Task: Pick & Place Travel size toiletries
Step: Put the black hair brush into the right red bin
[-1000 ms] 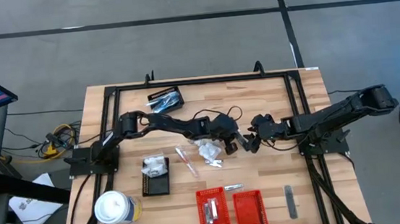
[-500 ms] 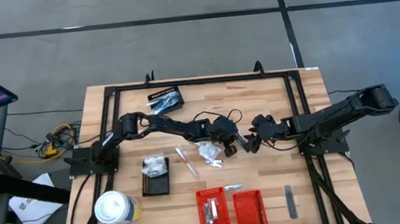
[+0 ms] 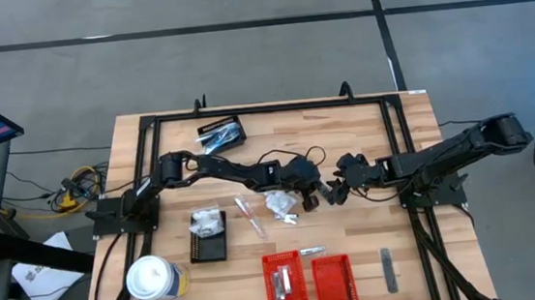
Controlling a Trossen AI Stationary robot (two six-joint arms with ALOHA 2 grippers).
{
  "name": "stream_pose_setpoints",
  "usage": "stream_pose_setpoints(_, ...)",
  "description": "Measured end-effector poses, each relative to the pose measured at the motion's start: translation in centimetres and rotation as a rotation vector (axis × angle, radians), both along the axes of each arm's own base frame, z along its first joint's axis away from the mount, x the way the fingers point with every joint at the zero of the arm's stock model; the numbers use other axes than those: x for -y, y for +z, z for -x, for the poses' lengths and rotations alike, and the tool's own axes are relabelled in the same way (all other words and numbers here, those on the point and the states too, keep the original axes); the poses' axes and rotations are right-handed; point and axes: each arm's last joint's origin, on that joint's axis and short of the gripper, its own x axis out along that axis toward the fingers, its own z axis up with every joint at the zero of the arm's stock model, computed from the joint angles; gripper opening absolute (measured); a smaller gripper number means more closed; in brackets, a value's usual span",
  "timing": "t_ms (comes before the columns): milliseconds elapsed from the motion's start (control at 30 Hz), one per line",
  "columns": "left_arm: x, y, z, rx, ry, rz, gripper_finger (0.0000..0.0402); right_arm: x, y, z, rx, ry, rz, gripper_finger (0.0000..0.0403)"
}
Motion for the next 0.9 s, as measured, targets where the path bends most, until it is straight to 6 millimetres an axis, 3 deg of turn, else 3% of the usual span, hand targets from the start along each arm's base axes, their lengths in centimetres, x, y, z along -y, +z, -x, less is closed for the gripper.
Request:
stream_pose_setpoints(300, 0.7, -0.2, 0.1, -0.028, -0.006, 0.020, 0.0001, 0.0, 0.0, 0.0, 0.000, -0.001, 0.001, 0.0201)
stream_pose_setpoints(600, 0.8, -2.0, 0.2, -0.079, 0.009, 0.043, 0.0001, 0.0, 0.0, 0.0, 0.002, -0.003, -0.002, 0.0201)
stream_pose_setpoints(900, 1.6, -1.8, 0.2, -0.064, 0.010, -0.011, 0.0001, 0.0, 0.0, 0.0, -0.001, -0.002, -0.003, 0.0212)
